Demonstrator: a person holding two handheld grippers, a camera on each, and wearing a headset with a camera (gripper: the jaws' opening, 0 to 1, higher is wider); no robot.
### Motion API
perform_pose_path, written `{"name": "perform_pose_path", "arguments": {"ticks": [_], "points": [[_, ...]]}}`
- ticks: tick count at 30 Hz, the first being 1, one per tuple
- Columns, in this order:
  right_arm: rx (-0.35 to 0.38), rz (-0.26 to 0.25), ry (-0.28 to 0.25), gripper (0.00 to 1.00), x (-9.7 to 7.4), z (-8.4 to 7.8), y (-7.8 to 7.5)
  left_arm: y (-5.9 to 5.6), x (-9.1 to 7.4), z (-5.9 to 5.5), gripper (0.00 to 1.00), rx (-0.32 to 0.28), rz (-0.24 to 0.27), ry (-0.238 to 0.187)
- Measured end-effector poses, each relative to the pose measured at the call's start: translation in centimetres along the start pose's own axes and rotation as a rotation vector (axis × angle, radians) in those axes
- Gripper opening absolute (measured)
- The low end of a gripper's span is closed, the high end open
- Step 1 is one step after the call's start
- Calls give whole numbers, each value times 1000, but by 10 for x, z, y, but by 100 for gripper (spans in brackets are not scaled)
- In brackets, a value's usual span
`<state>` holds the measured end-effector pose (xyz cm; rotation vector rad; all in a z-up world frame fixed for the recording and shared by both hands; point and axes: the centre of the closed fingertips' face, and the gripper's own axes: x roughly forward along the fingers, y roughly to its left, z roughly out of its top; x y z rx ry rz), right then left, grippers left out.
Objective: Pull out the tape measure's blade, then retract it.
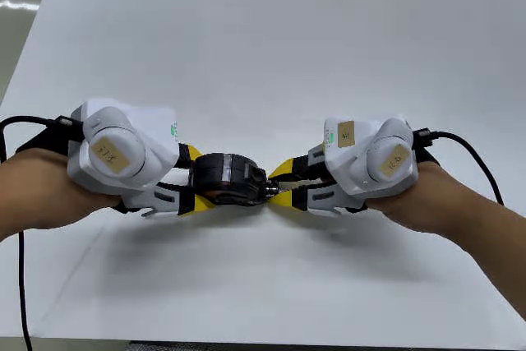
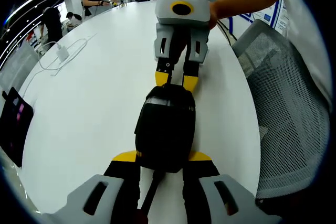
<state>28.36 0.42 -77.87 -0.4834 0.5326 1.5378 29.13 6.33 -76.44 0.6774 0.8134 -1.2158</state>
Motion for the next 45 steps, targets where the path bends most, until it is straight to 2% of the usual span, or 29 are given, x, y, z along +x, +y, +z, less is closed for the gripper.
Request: {"name": "perform_pose_path", "arguments": {"ticks": [17,45], "points": [[-15,-11,25,10,-15,-11,-2,0,1,0,25,-20,8,-5],[-8,-20,57,10,-36,-24,-4,1,0,-1,25,-18,11,7]]}}
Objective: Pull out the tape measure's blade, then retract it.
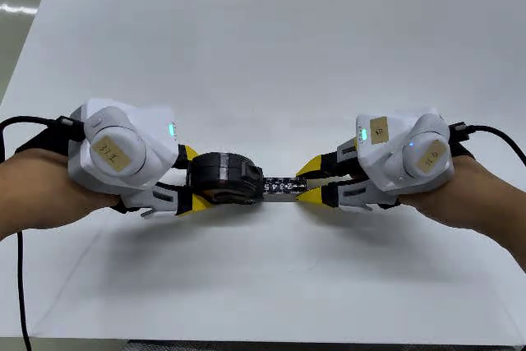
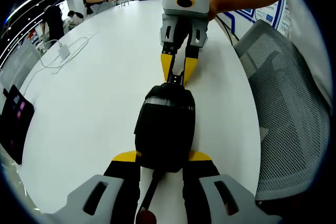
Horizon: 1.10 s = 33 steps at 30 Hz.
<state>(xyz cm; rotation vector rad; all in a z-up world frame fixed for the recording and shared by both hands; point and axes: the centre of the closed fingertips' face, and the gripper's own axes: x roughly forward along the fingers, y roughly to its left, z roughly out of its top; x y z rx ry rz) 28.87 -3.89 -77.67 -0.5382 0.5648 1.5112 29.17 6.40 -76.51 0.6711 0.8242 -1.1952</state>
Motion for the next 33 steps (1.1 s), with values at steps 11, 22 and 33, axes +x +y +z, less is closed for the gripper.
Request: {"name": "perform_pose_path", "arguments": {"ticks": [11,22,33], "points": [[6,-7,13,10,-7,-6,0,0,0,0,25,1,2,2],[15,-11,20,10,-14,-11,-1,0,0,0,25,2,1,3],[20,-13,29,10,-21,-18,-1,0,0,0,25,0,1,4]]}}
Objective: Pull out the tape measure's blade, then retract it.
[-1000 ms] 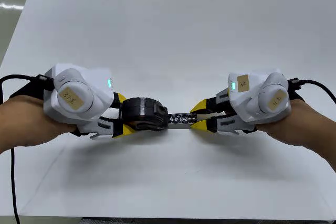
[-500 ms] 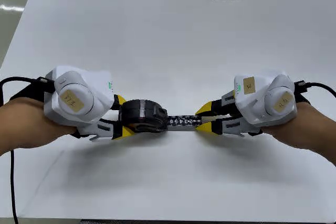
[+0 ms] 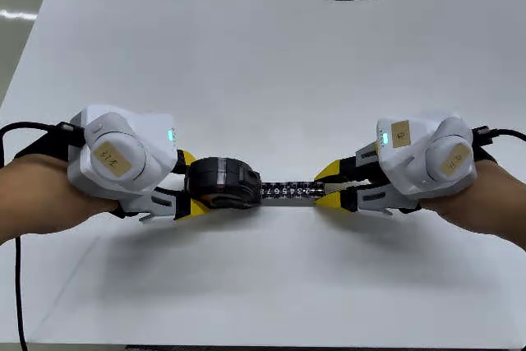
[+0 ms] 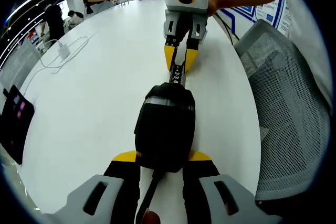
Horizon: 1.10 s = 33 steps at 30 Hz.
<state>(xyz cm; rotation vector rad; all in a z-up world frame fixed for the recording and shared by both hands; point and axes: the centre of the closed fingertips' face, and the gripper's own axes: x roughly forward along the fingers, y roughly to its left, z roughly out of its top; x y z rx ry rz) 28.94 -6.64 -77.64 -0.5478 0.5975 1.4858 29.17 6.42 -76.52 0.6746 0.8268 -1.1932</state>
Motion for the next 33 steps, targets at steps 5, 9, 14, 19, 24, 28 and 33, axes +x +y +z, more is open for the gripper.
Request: {"name": "perform_pose_path", "arguments": {"ticks": [5,9,14,19,24,28,33], "points": [[2,-3,6,10,-3,-3,1,0,0,0,25,1,1,1],[5,-8,9,10,-8,-6,0,0,0,0,25,0,1,3],[9,-13,17,10,-12,-11,1,0,0,1,25,1,1,5],[11,-15,23,10,-16,-13,1,0,1,1,25,2,2,6],[14,-17,27,10,-19,-17,1,0,1,1,25,3,1,7],[18,-21,31,10,-21,-20,1,0,1,1,25,3,1,7],[23,-25,34,10,-24,-23,1,0,1,1,25,4,2,9]]}}
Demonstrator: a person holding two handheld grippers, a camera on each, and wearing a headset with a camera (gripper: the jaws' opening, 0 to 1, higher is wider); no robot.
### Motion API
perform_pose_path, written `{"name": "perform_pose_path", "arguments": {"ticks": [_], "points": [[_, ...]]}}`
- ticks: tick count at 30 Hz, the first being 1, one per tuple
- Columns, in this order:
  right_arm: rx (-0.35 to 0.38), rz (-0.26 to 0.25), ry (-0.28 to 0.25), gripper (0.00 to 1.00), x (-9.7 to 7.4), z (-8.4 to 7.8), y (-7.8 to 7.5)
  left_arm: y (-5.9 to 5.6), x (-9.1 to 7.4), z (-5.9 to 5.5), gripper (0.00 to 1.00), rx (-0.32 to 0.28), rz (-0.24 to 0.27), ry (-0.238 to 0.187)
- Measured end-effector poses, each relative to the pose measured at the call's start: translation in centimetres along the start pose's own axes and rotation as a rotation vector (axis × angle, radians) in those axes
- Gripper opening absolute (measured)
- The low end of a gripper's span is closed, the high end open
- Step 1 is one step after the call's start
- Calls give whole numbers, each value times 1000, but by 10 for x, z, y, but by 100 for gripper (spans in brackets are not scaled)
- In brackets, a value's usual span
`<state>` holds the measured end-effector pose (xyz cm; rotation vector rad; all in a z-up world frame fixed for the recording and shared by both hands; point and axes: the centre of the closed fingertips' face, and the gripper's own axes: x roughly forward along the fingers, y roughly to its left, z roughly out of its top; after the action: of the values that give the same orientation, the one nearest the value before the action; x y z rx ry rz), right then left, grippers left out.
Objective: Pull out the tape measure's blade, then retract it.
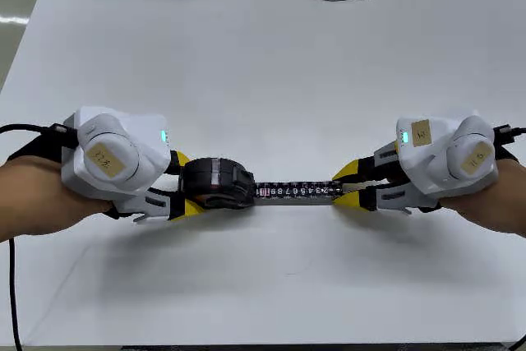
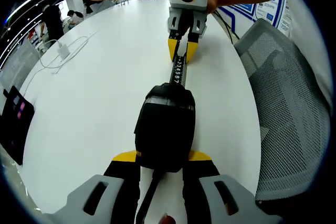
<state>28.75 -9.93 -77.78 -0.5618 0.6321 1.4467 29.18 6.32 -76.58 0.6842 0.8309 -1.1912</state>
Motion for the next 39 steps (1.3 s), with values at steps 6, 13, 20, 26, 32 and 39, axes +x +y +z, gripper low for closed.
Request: {"name": "perform_pose_path", "arguments": {"ticks": [6,13,20,26,32,39], "points": [[2,-5,4,10,-3,-3,0,0,0,0,25,2,0,4],[-2,-9,10,10,-6,-6,-1,0,-1,0,25,5,-1,10],[-4,-11,18,10,-10,-10,-2,0,-1,1,25,4,1,9],[-4,-14,27,10,-15,-13,-2,0,-1,0,25,5,0,9],[0,-17,33,10,-18,-16,-3,0,-1,0,25,4,0,8],[-1,-20,41,10,-22,-18,-3,0,-1,0,25,5,0,6]]}}
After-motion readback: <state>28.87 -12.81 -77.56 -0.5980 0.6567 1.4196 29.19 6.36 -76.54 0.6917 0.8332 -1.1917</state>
